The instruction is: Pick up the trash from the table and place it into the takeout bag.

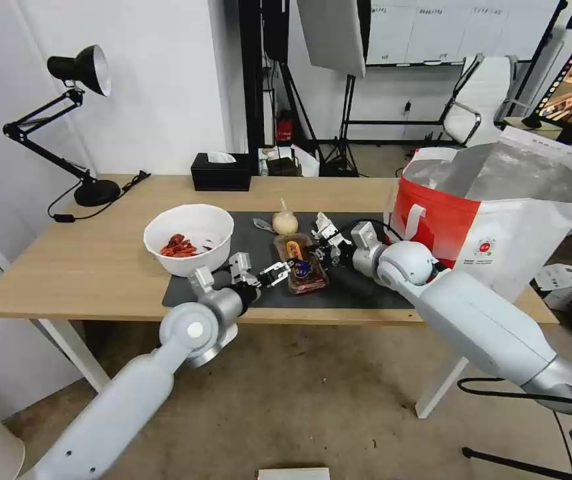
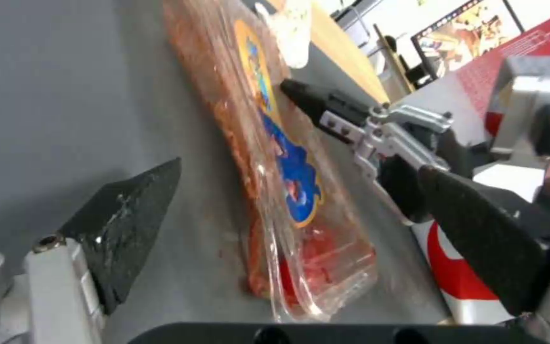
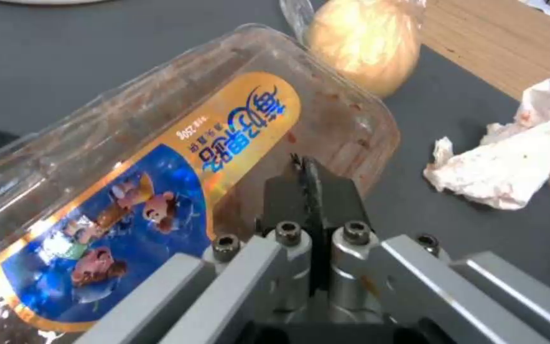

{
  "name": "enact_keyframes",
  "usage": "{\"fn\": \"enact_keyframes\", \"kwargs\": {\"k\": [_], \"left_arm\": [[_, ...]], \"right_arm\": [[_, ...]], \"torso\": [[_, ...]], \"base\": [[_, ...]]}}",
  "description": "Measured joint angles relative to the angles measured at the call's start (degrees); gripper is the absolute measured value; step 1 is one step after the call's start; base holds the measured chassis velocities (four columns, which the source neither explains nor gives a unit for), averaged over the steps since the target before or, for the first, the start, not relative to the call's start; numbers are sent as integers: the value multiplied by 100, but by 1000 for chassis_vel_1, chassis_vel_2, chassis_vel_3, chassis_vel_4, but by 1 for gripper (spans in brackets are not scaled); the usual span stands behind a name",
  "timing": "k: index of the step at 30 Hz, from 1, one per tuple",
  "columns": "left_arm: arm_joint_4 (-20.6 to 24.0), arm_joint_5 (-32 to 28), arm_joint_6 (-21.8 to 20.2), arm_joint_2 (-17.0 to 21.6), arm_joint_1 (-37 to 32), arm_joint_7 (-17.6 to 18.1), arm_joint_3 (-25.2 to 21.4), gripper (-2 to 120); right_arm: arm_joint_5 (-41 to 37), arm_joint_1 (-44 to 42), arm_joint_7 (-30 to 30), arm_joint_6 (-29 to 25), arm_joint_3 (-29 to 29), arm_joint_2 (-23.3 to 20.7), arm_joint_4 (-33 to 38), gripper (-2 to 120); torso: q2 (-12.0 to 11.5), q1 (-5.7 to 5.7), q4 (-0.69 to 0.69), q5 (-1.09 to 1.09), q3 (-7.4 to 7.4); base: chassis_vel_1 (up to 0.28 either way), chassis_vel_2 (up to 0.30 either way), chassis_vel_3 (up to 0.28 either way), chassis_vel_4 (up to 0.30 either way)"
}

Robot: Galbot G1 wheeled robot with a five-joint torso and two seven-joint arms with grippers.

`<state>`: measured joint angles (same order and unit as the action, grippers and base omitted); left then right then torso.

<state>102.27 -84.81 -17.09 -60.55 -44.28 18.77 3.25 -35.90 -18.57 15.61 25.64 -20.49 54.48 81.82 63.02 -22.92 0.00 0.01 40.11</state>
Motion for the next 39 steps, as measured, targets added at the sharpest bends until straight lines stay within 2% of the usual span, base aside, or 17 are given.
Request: {"fn": "enact_keyframes", "kwargs": {"k": [9, 10, 11, 13, 14, 17, 18, 21, 22, 28, 31, 32, 33, 36, 37, 38, 39], "left_arm": [[-252, -191, -135, -126, 205, 79, 97, 99], [-277, -204, -139, -143, 225, 84, 121, 93], [-277, -204, -139, -143, 225, 84, 121, 93], [-326, -209, -138, -191, 239, 89, 147, 82], [-326, -209, -138, -191, 239, 89, 147, 82], [-391, -208, -112, -235, 253, 100, 168, 69], [-391, -208, -112, -235, 253, 100, 168, 69], [-407, -203, -89, -237, 271, 109, 177, 54], [-407, -203, -89, -237, 271, 109, 177, 54], [-415, -182, -68, -230, 262, 119, 178, 28], [-415, -178, -63, -230, 257, 119, 179, 25], [-417, -170, -2, -231, 243, 119, 183, 14], [-417, -170, -2, -231, 243, 119, 183, 14], [-421, -160, 40, -231, 239, 119, 189, 0], [-421, -160, 40, -231, 239, 119, 189, 0], [-421, -156, 51, -230, 237, 119, 189, 0], [-413, -148, 58, -230, 234, 119, 181, 0]], "right_arm": [[0, -22, -7, 0, 0, 19, 14, 0], [0, -23, -10, 0, 0, 29, 14, 0], [0, -23, -10, 0, 0, 29, 14, 0], [-1, -23, -13, 0, 1, 41, 14, 0], [-1, -23, -13, 0, 1, 41, 14, 0], [-1, -29, -18, 0, 7, 46, 23, 0], [-1, -29, -18, 0, 7, 46, 23, 0], [-3, -63, -21, 0, 23, 37, 49, 0], [-3, -63, -21, 0, 23, 37, 49, 0], [-6, -82, -22, 0, 26, 29, 58, 0], [-8, -85, -23, 0, 25, 29, 60, 0], [-26, -101, -28, -1, 34, 29, 76, 0], [-26, -101, -28, -1, 34, 29, 76, 0], [-211, -139, -125, -43, 72, 27, 112, 0], [-211, -139, -125, -43, 72, 27, 112, 0], [-462, -182, -257, -183, 118, 29, 156, 0], [-893, -244, -632, -591, 164, 60, 216, 0]], "torso": [[0, 0, 0, 0, 0], [0, 0, 0, 0, 0], [0, 0, 0, 0, 0], [0, 0, 0, 0, 0], [0, 0, 0, 0, 0], [0, 0, 0, -1, 0], [0, 0, 0, -1, 0], [0, 0, 0, -1, 0], [0, 0, 0, -1, 0], [0, 0, 0, -1, 0], [0, 0, 0, -1, 0], [0, 0, 0, -1, 0], [0, 0, 0, -1, 0], [0, 0, 0, -1, 0], [0, 0, 0, -1, 0], [0, 0, 0, -1, 0], [0, 0, -1, -2, 0]], "base": [[0, 0, 0, 0], [0, 0, 0, 0], [0, 0, 0, 0], [0, 0, 0, 0], [0, 0, 0, 0], [0, 0, 0, 0], [0, 0, 0, 0], [0, 0, 0, 0], [0, 0, 0, 0], [0, 0, 0, 0], [0, 0, 0, 0], [0, 0, 0, 0], [0, 0, 0, 0], [0, 0, 0, 0], [0, 0, 0, 0], [0, 0, 0, 0], [0, 0, 0, 0]]}}
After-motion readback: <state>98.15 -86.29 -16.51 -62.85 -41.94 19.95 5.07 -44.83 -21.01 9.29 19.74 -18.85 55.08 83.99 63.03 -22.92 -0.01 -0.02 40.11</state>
